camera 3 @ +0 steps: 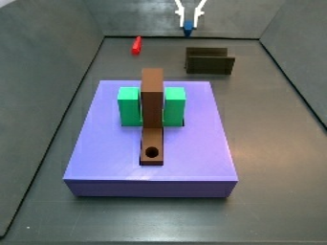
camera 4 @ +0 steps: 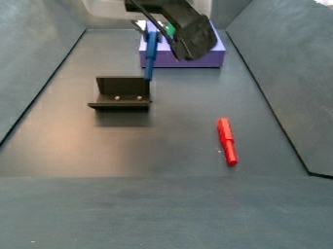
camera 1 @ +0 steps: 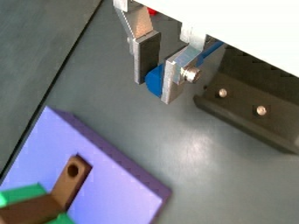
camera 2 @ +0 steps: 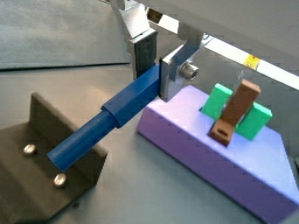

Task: Pick up the blue object. Move up. Place the blue object on the fixture. Regrasp the blue object. Move to above the board. Insert the blue object.
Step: Place the blue object on the fixture.

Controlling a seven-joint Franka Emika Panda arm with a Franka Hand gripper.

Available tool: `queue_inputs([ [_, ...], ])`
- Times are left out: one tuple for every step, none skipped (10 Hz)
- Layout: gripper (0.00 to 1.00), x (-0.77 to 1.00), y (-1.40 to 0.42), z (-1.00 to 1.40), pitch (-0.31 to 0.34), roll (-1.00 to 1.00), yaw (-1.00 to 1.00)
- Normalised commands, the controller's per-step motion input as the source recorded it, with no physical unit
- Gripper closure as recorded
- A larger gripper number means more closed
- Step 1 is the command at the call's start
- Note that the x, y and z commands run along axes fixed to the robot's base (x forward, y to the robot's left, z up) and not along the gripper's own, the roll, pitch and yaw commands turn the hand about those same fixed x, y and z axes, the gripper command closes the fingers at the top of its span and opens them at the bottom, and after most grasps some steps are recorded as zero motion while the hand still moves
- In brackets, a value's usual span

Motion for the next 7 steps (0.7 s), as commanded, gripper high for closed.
queue_inputs([
  [1.00,1.00,-0.25,0.00,0.306,-0.28,0.00],
  [1.00,1.00,0.00,-0.09,0.254,-0.38,0.00],
  [1.00,0.97,0.12,-0.31,0.151,-0.46,0.00],
  [1.00,0.99,0.14,-0.25,0.140,-0.49,0.00],
  [1.00,1.00,0.20,-0.12,0.166,-0.36,0.00],
  [1.00,0.99,0.25,-0.14,0.169,-0.39,0.00],
  [1.00,0.86,0.37,-0.10,0.197,-0.45,0.00],
])
